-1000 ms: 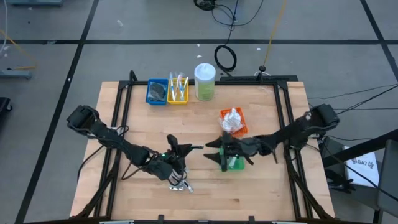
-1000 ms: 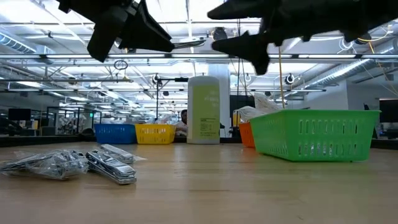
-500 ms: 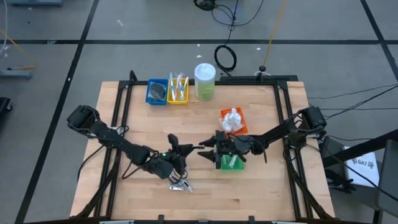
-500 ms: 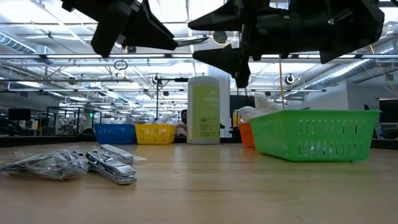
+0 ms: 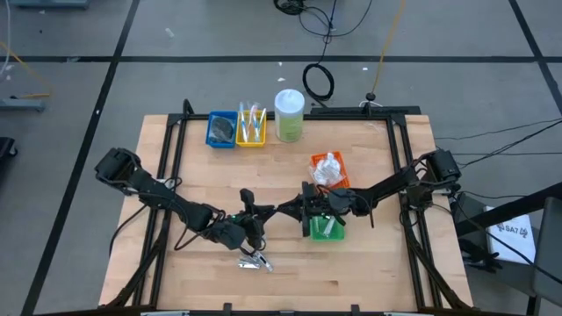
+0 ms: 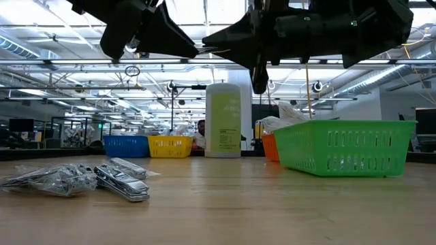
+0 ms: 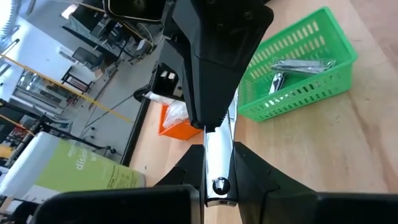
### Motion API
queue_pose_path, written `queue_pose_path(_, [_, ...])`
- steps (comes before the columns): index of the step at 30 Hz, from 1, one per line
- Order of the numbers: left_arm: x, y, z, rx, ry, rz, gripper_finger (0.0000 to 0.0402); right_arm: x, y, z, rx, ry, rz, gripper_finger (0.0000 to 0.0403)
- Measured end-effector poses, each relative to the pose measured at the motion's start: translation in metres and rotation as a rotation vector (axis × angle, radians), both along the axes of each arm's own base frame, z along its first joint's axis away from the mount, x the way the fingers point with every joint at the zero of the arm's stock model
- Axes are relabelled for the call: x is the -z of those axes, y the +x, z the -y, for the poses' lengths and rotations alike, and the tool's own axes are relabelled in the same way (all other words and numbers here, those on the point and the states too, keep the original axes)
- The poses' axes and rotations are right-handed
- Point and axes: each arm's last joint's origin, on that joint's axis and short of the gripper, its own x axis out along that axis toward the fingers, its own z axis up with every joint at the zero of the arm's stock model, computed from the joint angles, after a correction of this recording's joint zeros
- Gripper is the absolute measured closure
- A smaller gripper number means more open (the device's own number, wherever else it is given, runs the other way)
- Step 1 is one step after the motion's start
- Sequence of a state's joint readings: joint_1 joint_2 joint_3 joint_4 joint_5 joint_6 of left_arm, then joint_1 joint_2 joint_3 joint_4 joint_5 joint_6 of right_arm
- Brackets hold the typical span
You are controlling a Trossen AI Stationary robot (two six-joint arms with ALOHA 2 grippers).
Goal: Pick & Place Travel size toiletries
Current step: Put the nail cutter into the green bin
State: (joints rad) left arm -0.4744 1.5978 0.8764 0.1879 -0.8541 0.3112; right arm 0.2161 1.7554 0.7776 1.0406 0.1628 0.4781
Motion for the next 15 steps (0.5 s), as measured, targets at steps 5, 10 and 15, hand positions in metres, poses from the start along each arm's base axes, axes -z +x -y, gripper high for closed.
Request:
queue_pose_path(5, [0.0,0.0,0.0,-0.003,-0.012,0.005,0.0357,0.0004,0.0,0.0001,-0.001,-0.017,-0.003,0.0385])
queue_pose_path(10, [-0.0003,0.0003,0.0001,-0.027,-0.087,0.042,0.035,0.0019,0.0001,-0.0002,-0.007,-0.043,-0.023,0.0393])
queue_pose_path(15, [-0.0071,0.0013,0.0008,-0.072,-0.273,0.167,0.0305,0.0025,-0.0001,-0.0012,-0.019,-0.08,-0.039,0.0399])
